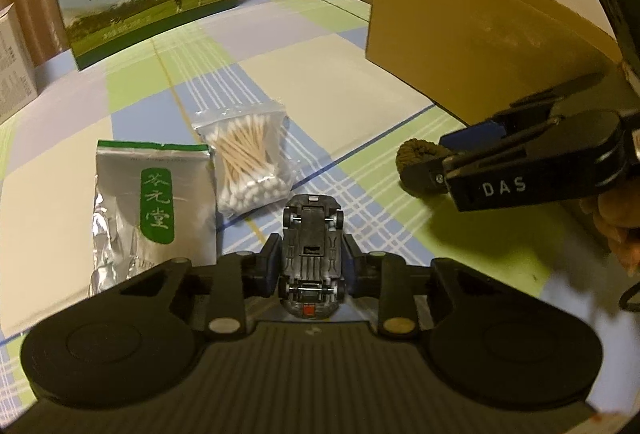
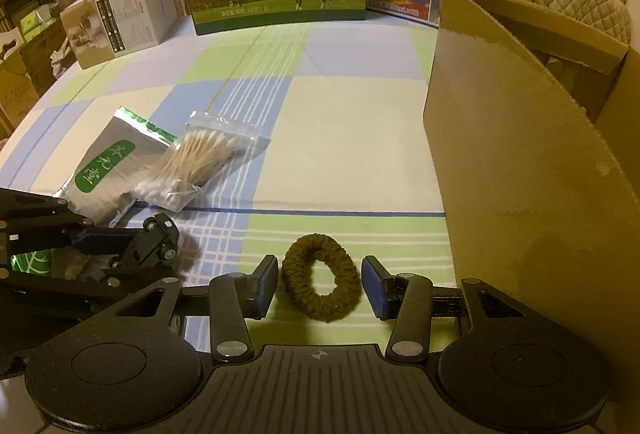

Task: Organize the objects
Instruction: 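Grasp the black toy car with the left tool while the right tool grasps the brown hair tie, then carry the toy car and hair tie into the cardboard box with both tools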

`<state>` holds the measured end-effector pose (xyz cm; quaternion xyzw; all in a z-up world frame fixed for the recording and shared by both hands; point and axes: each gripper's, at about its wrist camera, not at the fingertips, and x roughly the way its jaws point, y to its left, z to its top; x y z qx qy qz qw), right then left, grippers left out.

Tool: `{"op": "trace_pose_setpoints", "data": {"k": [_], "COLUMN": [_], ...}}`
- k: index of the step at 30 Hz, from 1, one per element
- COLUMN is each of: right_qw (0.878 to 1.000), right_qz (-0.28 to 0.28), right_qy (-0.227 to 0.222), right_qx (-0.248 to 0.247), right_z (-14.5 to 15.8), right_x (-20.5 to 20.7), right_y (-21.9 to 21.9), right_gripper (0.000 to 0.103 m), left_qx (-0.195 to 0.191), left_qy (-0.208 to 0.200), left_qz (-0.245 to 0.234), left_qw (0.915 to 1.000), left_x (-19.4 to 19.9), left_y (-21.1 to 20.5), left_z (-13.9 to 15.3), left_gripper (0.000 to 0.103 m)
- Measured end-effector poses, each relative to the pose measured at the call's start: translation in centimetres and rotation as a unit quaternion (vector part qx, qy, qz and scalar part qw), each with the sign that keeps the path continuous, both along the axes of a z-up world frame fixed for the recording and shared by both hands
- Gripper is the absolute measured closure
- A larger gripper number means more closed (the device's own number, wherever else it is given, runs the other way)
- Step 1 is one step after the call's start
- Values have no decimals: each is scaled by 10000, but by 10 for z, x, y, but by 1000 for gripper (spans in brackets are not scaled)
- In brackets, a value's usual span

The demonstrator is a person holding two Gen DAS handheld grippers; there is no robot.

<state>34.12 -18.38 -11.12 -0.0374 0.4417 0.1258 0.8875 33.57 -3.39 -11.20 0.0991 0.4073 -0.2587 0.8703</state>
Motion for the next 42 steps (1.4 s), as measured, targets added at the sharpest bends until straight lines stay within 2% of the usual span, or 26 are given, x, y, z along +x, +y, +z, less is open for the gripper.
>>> {"op": "trace_pose_setpoints", "data": {"k": [5, 7, 10, 21, 26, 33, 42], "right_qw": [10000, 10000, 10000, 9989, 9984, 9961, 9928], "right_qz": [4, -11, -42, -86, -90, -174, -135], "right_qy": [-11, -16, -56, -300, -281, -422, -735], "right_qx": [-11, -14, 38, 340, 475, 750, 932], "right_z": [-1, 0, 3, 30, 47, 88, 135], "right_x": [-1, -1, -4, -38, -73, -135, -201], "right_y": [-1, 0, -1, -1, -1, -13, -27], "right_gripper": [60, 81, 87, 87, 87, 87, 87], "left_qx": [-186, -215, -211, -456, -609, -982, -986], "left_qy": [143, 169, 179, 89, 80, 136, -98], "left_qz": [341, 428, 513, 1061, 1347, 1871, 2113], "left_qw": [9991, 9987, 9983, 9933, 9890, 9773, 9724], "left_x": [1, 0, -2, -27, -62, -122, -195], "left_y": [7, 8, 8, 16, 17, 22, 21], "left_z": [2, 3, 4, 33, 53, 87, 133], "left_gripper": [77, 77, 77, 77, 77, 77, 77]}}
